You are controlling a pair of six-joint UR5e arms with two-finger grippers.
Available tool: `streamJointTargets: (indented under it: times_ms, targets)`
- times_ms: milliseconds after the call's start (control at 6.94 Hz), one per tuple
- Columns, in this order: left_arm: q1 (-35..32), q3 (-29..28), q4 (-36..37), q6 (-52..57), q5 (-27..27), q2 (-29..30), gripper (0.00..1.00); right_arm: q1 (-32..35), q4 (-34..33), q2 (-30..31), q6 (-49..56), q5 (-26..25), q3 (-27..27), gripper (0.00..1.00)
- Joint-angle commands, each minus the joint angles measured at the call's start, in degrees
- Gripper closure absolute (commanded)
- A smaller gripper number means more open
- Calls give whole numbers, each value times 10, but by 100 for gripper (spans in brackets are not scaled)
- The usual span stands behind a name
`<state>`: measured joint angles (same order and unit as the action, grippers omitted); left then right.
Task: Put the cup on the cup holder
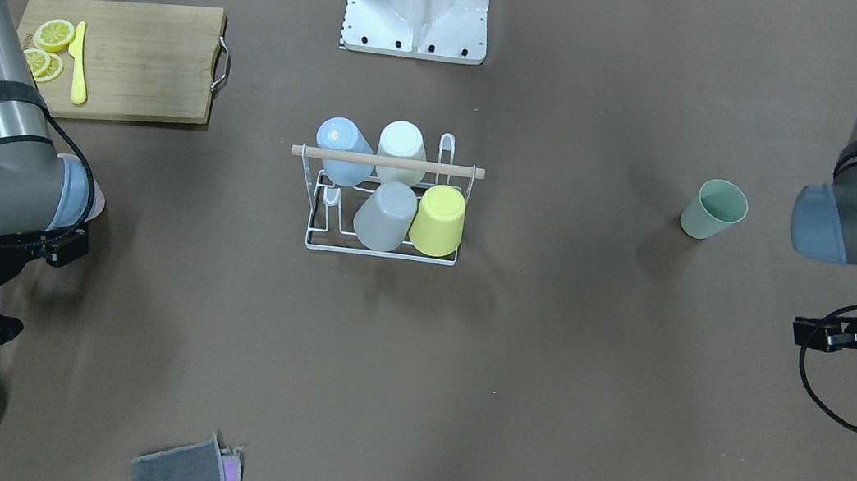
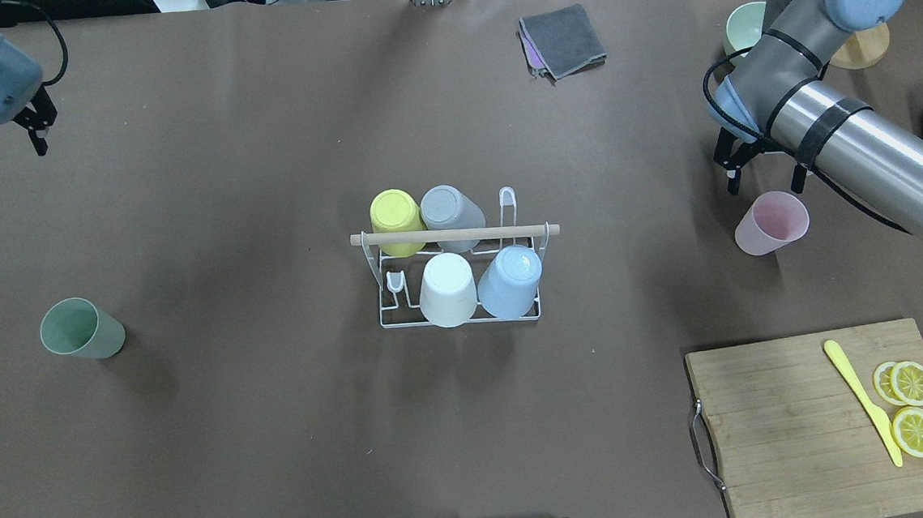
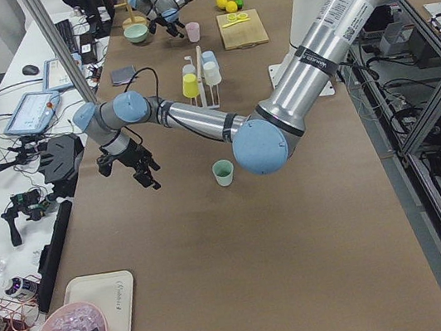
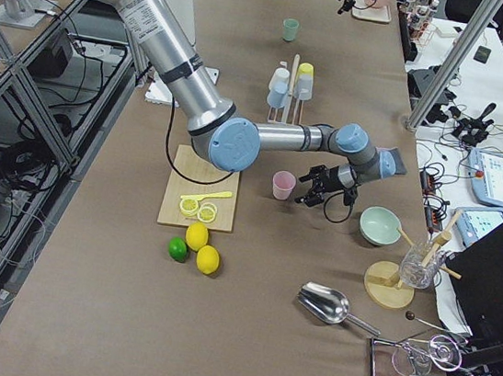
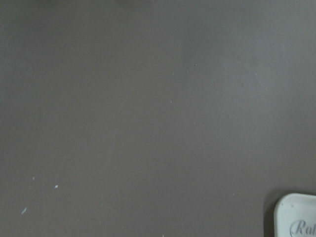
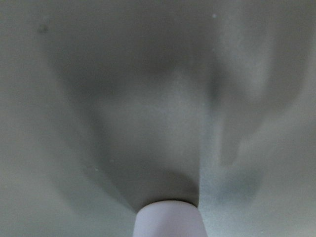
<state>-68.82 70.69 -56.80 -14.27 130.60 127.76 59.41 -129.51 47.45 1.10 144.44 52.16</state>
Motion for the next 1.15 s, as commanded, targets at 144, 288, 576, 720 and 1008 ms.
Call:
streamJointTargets:
  times_ms: [144,288,576,720,1008]
  targets:
    - [23,4,15,15,51,-5,3,-7,-13,1,4,14,-13,3]
    - [33,4,46,44,63,-8,3,-7,-21,-1,4,13,-13,3]
    - [66,12,109,97,63,-17,3,-11,-37,-3,10,12,-12,5]
    - [83,21,125,107,63,-30,2,-17,-49,-2,22,12,-13,6]
    - [111,34,141,146,63,-44,2,-19,-62,-1,40,12,-13,6]
